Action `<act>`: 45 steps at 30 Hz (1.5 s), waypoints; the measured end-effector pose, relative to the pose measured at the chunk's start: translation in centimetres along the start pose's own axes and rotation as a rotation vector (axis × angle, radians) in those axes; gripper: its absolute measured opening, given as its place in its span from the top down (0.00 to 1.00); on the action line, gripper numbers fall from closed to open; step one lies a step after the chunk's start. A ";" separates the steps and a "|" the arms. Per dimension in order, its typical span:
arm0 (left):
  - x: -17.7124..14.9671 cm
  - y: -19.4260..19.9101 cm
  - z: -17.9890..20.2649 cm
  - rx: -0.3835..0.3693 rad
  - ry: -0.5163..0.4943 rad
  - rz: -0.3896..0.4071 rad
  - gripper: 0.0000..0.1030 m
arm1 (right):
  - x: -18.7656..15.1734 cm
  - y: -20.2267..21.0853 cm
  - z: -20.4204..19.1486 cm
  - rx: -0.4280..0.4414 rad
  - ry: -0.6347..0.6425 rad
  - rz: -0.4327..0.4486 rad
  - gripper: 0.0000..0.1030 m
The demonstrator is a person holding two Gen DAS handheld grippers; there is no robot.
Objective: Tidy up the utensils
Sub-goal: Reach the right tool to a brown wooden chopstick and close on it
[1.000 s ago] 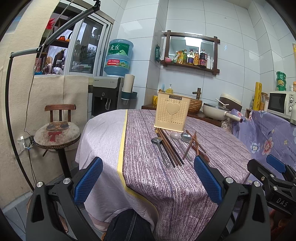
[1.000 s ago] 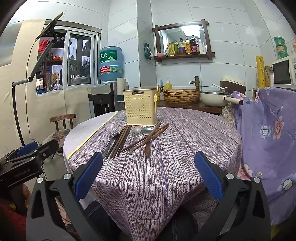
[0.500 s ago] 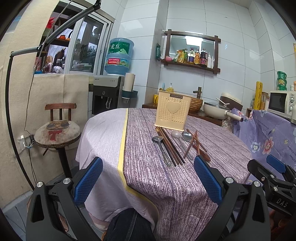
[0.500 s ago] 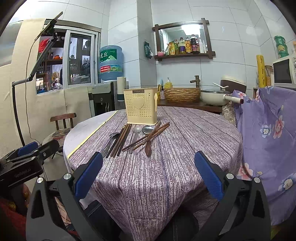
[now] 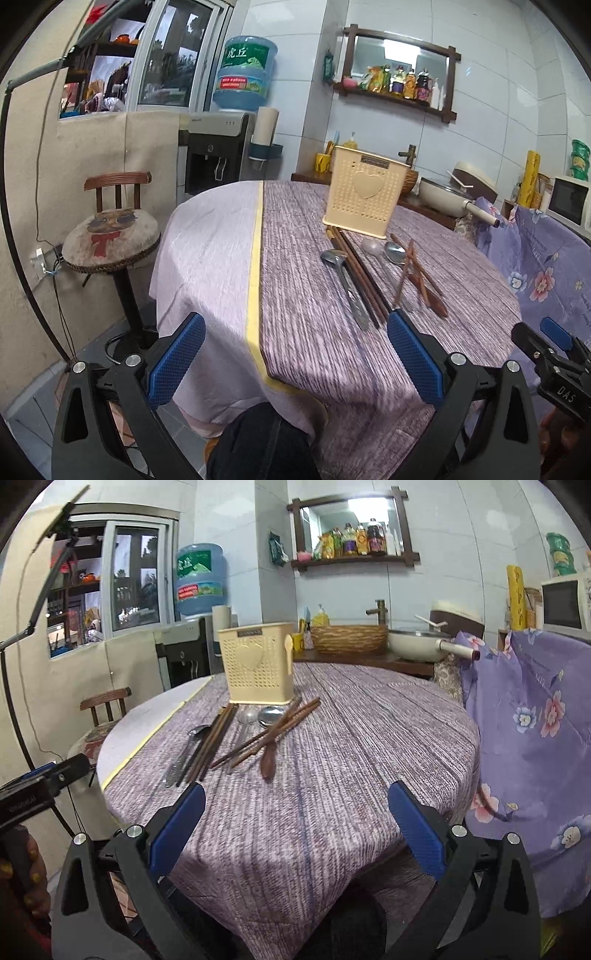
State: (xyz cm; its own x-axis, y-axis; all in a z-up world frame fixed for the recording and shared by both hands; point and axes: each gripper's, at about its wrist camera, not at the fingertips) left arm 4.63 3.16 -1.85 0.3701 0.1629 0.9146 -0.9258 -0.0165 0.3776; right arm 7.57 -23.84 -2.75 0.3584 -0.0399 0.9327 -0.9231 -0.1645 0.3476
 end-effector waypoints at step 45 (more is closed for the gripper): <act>9.3 -14.7 0.7 -0.009 -0.099 -0.356 0.24 | 12.6 -31.4 0.0 0.135 -0.124 -0.534 0.82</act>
State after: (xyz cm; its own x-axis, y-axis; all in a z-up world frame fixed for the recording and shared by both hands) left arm 21.74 4.22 1.26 0.6745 0.0608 0.7358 -0.7381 0.0331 0.6739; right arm 41.09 -19.13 -1.94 0.7921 -0.0303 0.6096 -0.5859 -0.3178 0.7455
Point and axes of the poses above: each gripper's, at about its wrist camera, not at the fingertips, and y roughly against the way its jaws point, z to its right, x to its top, and after that the axes turned 3 degrees about z, right-handed
